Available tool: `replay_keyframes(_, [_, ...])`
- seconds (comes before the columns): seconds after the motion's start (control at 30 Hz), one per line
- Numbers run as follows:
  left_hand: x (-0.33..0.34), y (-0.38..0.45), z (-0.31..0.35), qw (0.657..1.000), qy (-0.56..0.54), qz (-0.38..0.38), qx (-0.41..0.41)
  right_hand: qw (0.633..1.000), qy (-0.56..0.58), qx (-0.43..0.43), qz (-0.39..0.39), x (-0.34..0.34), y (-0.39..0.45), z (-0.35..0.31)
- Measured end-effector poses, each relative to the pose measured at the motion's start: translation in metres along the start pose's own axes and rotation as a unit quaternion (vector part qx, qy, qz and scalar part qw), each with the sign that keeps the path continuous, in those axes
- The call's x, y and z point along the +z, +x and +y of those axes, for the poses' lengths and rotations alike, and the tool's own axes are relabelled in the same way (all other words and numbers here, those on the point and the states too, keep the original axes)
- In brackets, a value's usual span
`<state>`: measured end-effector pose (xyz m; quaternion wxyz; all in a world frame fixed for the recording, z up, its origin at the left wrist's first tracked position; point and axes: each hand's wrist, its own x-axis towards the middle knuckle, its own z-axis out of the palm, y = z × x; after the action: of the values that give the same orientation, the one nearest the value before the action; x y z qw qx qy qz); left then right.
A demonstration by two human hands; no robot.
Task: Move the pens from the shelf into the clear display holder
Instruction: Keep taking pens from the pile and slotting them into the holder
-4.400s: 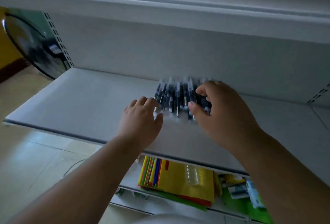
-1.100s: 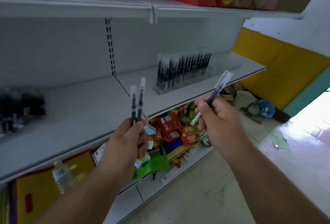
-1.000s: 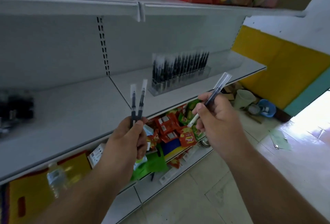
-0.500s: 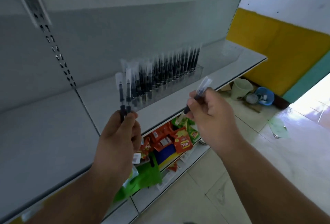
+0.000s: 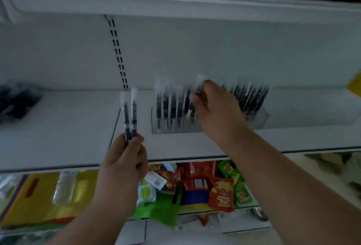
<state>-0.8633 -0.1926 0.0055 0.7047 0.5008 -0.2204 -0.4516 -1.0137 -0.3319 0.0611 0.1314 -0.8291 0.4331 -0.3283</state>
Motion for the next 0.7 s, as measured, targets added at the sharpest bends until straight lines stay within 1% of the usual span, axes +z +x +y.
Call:
replay_keyframes(0.07, [0.007,-0.014,-0.005,1.000,-0.008,0.018,0.002,0.997,-0.034,0.005,-0.064,0.003,0.002,0.007])
replay_keyframes(0.1, [0.010,-0.020,-0.007,1.000,-0.005,0.028,0.001,0.996,-0.053,0.008,-0.075,0.003,0.003,0.009])
replay_keyframes(0.2, [0.017,-0.034,-0.008,0.998,0.025,0.055,0.011,0.993,-0.083,0.016,-0.077,0.002,0.010,0.012])
replay_keyframes(0.3, [0.024,-0.042,-0.008,0.996,0.056,0.062,0.026,0.992,-0.094,0.000,-0.088,0.003,0.012,0.011])
replay_keyframes(0.4, [0.027,-0.046,-0.009,0.995,0.072,0.058,0.024,0.989,-0.112,-0.011,-0.099,0.004,0.017,0.010])
replay_keyframes(0.57, [0.015,-0.044,-0.006,0.997,0.070,0.038,0.012,0.984,-0.115,0.006,-0.136,0.002,0.022,0.003])
replay_keyframes(0.7, [0.002,-0.038,0.001,0.998,0.065,0.002,-0.006,0.979,-0.124,0.051,-0.155,0.006,0.017,0.000])
